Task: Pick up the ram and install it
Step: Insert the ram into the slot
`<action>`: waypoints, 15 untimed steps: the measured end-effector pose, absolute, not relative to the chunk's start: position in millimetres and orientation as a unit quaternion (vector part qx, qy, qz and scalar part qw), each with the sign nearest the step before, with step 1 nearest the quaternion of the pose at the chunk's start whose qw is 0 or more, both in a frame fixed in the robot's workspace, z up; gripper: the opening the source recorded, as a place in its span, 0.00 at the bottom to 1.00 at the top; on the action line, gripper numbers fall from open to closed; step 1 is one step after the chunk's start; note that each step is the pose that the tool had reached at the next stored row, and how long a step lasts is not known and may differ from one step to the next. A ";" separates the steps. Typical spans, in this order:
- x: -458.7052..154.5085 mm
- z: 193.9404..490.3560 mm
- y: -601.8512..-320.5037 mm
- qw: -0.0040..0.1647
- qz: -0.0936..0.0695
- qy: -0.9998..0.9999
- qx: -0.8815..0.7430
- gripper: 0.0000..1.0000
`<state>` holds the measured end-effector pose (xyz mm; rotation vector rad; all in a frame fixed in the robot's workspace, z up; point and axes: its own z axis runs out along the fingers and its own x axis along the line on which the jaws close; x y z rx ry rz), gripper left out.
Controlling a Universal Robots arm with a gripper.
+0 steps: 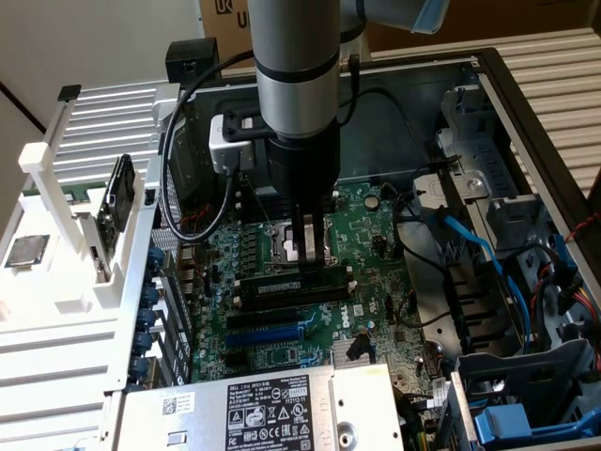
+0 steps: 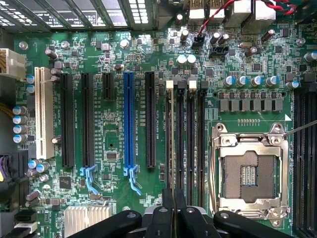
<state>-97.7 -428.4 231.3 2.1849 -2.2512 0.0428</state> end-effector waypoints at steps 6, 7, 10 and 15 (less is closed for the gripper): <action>-97.9 230.6 -428.4 0.002 0.014 -0.718 0.696 0.12; -97.9 230.5 -428.4 0.002 0.014 -0.718 0.696 0.12; -97.9 229.9 -428.4 0.002 0.014 -0.718 0.696 0.12; -97.9 228.8 -428.4 0.002 0.014 -0.718 0.696 0.12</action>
